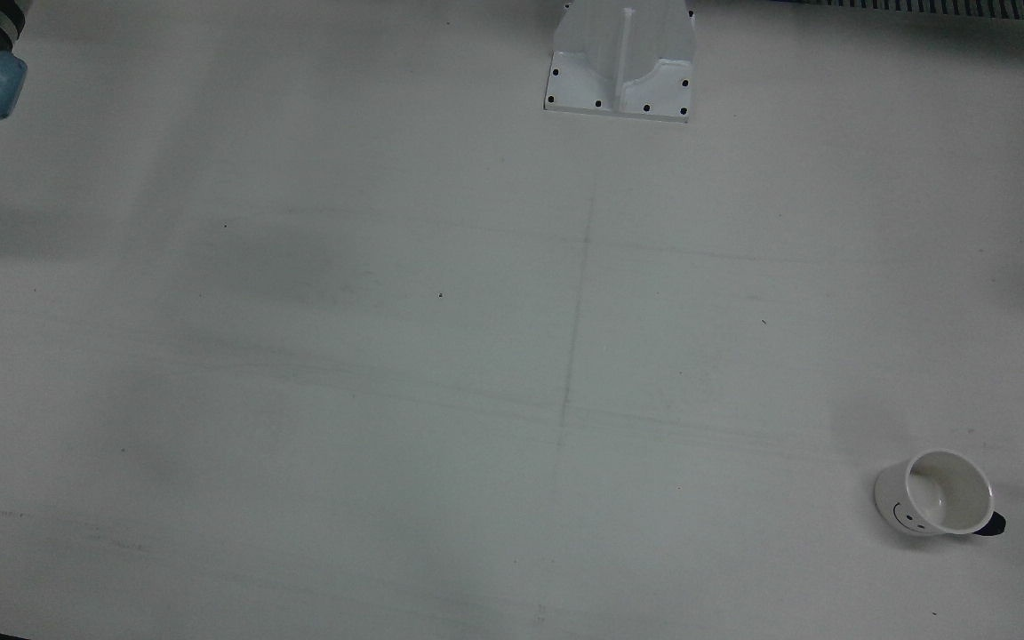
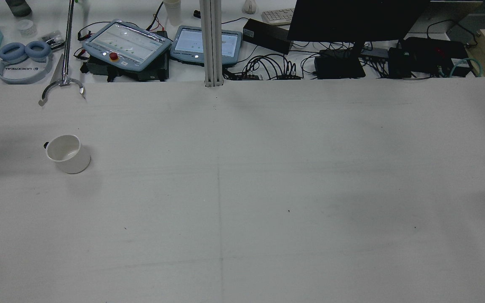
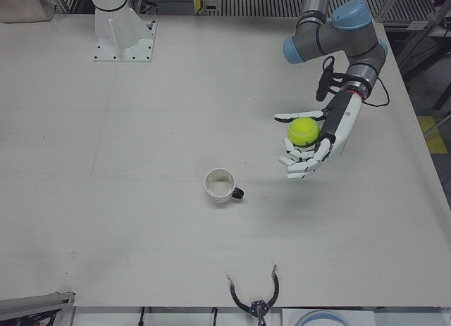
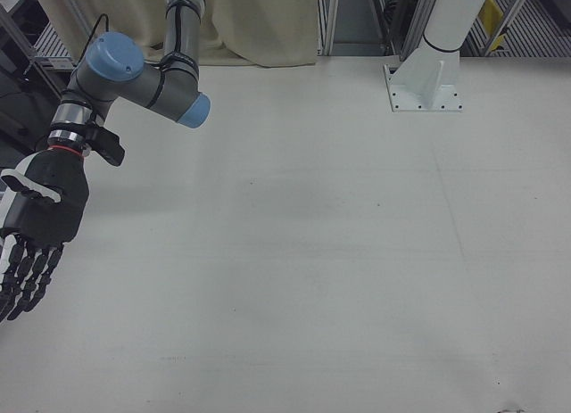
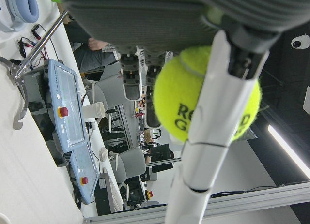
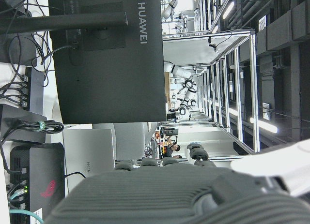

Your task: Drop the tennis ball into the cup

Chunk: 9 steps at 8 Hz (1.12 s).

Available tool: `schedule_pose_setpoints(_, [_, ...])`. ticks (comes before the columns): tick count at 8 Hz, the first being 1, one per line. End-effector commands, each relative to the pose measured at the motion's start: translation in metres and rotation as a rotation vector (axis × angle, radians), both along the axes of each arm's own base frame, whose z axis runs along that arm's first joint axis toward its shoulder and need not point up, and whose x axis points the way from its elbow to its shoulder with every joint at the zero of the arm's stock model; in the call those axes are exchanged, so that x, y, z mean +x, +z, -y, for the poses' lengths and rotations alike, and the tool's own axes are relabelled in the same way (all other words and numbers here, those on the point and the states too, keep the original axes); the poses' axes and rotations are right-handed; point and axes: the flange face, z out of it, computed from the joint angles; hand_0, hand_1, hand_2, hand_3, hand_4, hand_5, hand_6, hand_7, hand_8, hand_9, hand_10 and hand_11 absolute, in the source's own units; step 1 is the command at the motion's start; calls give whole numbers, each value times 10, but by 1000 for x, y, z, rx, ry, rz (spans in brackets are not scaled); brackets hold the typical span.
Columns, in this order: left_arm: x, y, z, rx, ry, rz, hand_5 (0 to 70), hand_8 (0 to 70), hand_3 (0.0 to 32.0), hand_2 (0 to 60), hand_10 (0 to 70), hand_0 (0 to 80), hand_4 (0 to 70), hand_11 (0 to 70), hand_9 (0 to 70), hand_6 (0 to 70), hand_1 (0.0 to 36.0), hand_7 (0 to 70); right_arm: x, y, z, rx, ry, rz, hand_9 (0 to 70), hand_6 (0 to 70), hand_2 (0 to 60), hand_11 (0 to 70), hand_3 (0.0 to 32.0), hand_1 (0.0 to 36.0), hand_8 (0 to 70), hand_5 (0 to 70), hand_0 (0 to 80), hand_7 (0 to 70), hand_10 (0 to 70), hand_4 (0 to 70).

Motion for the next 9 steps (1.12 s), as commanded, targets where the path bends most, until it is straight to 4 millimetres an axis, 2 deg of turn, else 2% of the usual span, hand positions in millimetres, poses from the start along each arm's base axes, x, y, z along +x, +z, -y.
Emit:
schedule_pose_setpoints(1, [14, -11, 11, 14, 11, 11, 241, 315, 0, 0, 135, 800, 110, 238, 380, 658, 360, 569, 0, -1, 0, 2, 0, 0, 0, 0, 0, 0, 0, 0, 0, 0, 0, 0, 0, 0])
schedule_pose_setpoints(2, [31, -19, 17, 24, 36, 15, 258, 332, 0, 0, 139, 800, 106, 244, 377, 700, 360, 554, 0, 0, 0, -1, 2, 0, 0, 0, 0, 0, 0, 0, 0, 0, 0, 0, 0, 0])
schedule_pose_setpoints(3, [38, -20, 17, 28, 40, 23, 246, 312, 0, 0, 142, 800, 106, 248, 381, 639, 359, 565, 0, 0, 0, 0, 0, 0, 0, 0, 0, 0, 0, 0, 0, 0, 0, 0, 0, 0])
schedule_pose_setpoints(4, [49, -19, 16, 26, 52, 21, 242, 317, 0, 0, 143, 800, 107, 250, 383, 661, 360, 569, 0, 0, 0, -1, 0, 0, 0, 0, 0, 0, 0, 0, 0, 0, 0, 0, 0, 0])
schedule_pose_setpoints(5, [62, -27, 21, 35, 55, 13, 227, 303, 0, 0, 144, 800, 107, 251, 388, 581, 360, 584, 0, 0, 0, 0, 0, 0, 0, 0, 0, 0, 0, 0, 0, 0, 0, 0, 0, 0])
schedule_pose_setpoints(6, [88, -31, 21, 41, 77, 13, 241, 316, 0, 0, 139, 800, 109, 244, 382, 660, 360, 569, 0, 0, 0, -2, 0, 1, 0, 0, 0, 0, 0, 0, 0, 0, 0, 0, 0, 0])
schedule_pose_setpoints(7, [119, -39, 26, 40, 114, 7, 232, 306, 0, 0, 139, 800, 109, 242, 380, 617, 360, 573, 0, 0, 0, 0, 0, 0, 0, 0, 0, 0, 0, 0, 0, 0, 0, 0, 0, 0])
schedule_pose_setpoints(8, [128, -44, 32, 44, 118, 22, 234, 311, 0, 0, 141, 800, 110, 245, 381, 639, 359, 569, 0, 0, 0, 0, 0, 0, 0, 0, 0, 0, 0, 0, 0, 0, 0, 0, 0, 0])
schedule_pose_setpoints(9, [133, -40, 38, 38, 118, 29, 237, 316, 0, 0, 141, 800, 110, 245, 382, 658, 358, 567, 0, 0, 0, 0, 0, 0, 0, 0, 0, 0, 0, 0, 0, 0, 0, 0, 0, 0])
